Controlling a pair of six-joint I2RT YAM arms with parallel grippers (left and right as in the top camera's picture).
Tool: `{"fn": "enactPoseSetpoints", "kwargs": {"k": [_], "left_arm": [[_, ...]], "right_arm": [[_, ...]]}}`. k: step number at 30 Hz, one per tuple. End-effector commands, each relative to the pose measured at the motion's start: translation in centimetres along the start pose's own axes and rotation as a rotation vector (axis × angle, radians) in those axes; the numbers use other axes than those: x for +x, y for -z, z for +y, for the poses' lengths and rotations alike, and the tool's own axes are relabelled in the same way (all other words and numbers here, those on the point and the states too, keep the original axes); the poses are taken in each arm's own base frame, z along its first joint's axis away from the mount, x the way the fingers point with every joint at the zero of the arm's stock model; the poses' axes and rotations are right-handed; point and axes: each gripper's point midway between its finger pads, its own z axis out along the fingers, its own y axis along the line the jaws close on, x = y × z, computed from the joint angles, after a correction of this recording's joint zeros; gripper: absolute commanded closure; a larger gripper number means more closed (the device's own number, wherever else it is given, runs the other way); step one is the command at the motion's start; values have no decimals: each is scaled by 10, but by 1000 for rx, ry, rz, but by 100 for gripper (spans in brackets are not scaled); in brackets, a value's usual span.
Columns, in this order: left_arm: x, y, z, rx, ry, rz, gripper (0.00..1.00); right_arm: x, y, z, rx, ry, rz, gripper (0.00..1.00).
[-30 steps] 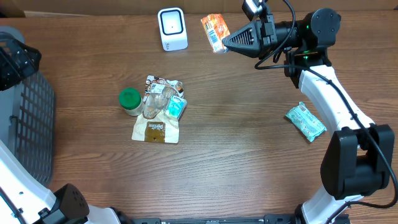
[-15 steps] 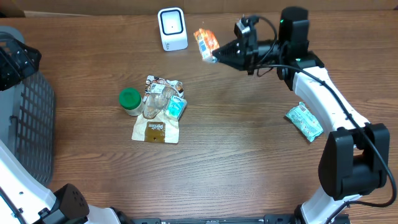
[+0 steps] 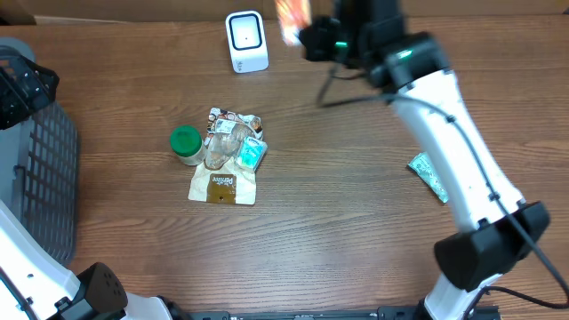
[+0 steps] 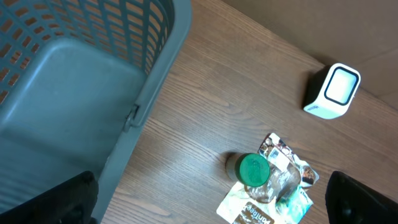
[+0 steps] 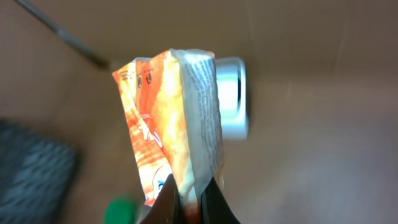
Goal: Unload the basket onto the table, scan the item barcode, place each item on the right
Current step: 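Hold the orange box in front of the scanner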
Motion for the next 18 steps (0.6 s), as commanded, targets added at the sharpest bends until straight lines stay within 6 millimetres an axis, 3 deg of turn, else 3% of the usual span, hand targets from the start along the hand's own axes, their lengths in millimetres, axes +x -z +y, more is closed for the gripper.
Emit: {"fn": "enactPoseSetpoints", "kwargs": {"k": [1,4,9,13,18], "left_arm": [[-3,7,-3,8,-27,-24,1],[-3,7,-3,8,-27,-24,0],[-3,7,-3,8,-28,-24,1],[-3,7,-3,8,-27,-24,0],[-3,7,-3,8,-28,-24,1]], "right_arm": [[-23,-7,-3,404,333,-193,96],[-23,-35,5,563,519,-251,96],[-9,-101,-7,651,737,-242,96],[3,-137,-22,674,843,-221,96],[30,-187,-30,543,1036,-153,96]]}}
